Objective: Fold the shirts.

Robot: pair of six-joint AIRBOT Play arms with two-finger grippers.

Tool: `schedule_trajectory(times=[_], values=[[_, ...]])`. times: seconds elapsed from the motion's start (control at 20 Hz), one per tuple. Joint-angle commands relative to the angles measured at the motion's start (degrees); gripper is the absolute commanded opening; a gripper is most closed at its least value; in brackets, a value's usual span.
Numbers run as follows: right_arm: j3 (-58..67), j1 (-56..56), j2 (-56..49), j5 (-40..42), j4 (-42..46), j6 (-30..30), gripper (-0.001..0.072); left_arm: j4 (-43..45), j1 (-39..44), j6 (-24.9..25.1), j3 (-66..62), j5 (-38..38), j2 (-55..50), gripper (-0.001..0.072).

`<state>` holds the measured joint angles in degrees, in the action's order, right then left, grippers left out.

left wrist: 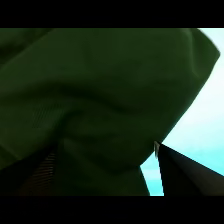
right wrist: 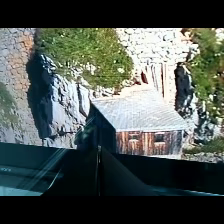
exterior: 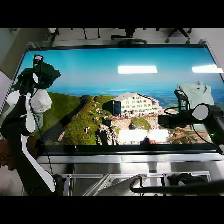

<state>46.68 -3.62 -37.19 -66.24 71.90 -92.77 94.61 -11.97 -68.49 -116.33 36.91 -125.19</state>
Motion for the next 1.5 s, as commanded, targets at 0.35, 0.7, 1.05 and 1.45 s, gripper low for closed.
schedule_trajectory(times=[0.35,0.7,1.05,1.45], values=[[0.02,-0.04,-1.44,0.04,-0.17,-0.02,0.0025,0.15,-0.79,-0.11,-2.4,5.25,-1.66,0.0014],[0.04,-0.04,-1.38,3.15,-0.17,0.02,0.0024,-0.39,10.82,-0.17,-2.95,1.03,21.31,0.0013],[0.5,0.07,-1.22,5.6,0.5,0.04,0.0024,-24.48,24.41,-4.48,5.05,26.69,44.83,0.0015],[0.5,0.07,-1.03,4.33,0.46,0.02,0.0033,-29.97,42.05,-10.51,32.28,24.24,46.1,0.0095]])
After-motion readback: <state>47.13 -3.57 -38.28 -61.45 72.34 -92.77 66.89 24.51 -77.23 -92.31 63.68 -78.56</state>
